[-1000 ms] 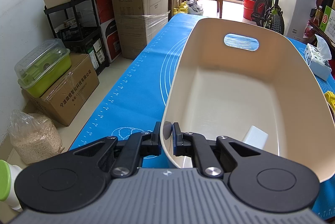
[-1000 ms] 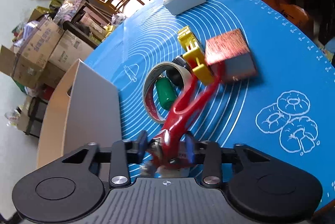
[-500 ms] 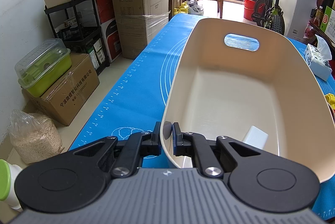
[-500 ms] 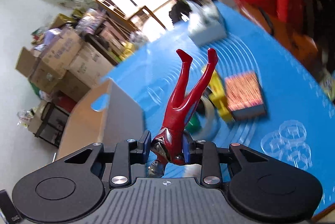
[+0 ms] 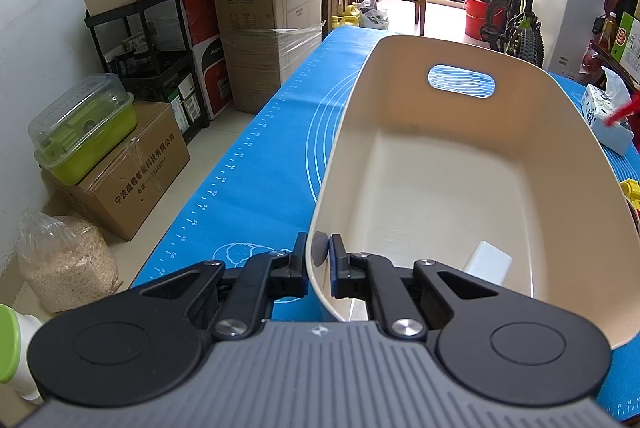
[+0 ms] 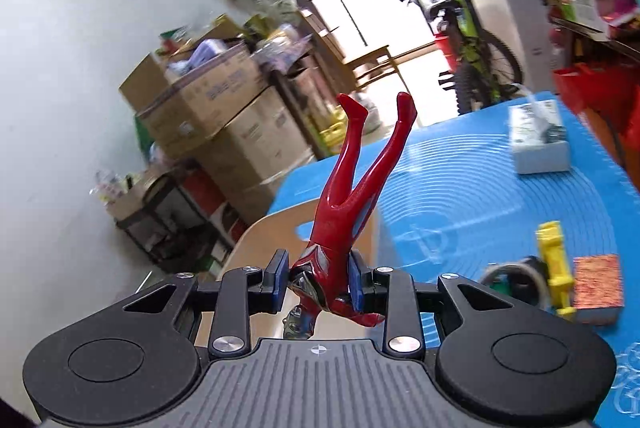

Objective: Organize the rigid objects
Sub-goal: 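Carry the red figure into the basket and open the right tool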

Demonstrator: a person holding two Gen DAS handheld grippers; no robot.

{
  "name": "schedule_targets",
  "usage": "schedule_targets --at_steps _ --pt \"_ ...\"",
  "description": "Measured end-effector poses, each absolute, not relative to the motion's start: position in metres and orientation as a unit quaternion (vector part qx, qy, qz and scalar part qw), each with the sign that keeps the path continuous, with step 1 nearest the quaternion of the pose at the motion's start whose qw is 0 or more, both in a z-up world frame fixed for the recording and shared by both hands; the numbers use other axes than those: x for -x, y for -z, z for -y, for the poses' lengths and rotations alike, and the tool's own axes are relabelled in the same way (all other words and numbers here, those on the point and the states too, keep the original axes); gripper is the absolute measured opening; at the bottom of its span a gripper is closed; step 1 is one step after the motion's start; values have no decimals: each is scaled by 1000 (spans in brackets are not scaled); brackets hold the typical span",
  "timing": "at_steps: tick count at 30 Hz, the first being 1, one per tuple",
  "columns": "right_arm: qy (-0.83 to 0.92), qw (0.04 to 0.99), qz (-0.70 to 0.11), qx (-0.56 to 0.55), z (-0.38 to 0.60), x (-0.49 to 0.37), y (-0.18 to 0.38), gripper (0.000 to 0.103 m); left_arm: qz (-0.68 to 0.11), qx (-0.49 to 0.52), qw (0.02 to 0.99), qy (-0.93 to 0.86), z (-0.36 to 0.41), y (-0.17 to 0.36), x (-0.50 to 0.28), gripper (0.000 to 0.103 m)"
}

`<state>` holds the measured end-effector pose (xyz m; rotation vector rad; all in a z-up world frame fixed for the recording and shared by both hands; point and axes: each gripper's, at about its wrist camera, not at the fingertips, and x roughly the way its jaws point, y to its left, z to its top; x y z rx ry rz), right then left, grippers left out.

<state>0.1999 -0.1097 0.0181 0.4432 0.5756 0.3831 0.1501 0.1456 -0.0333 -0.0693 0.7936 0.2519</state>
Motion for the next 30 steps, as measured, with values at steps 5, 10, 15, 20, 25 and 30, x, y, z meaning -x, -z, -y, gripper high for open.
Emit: schedule_targets --at_steps 5,10,15,20,25,30 --pt "-199 909 -304 -206 72 -208 -12 39 -386 36 914 -122 -150 31 -150 12" --pt "-210 911 -324 -143 34 -212 1 39 -386 37 914 -121 -151 31 -150 11" --pt "-214 902 -360 -99 13 -218 16 39 -386 39 914 -121 -151 32 -150 11" --pt "-205 888 -407 -65 -4 -222 37 39 -386 39 914 -121 -148 33 -150 11" --pt "-207 875 -436 -39 -13 -220 47 39 -389 39 912 -120 -147 34 -151 11" --pt "-215 881 -418 -48 -7 -214 37 57 -389 40 912 -121 -147 34 -152 11"
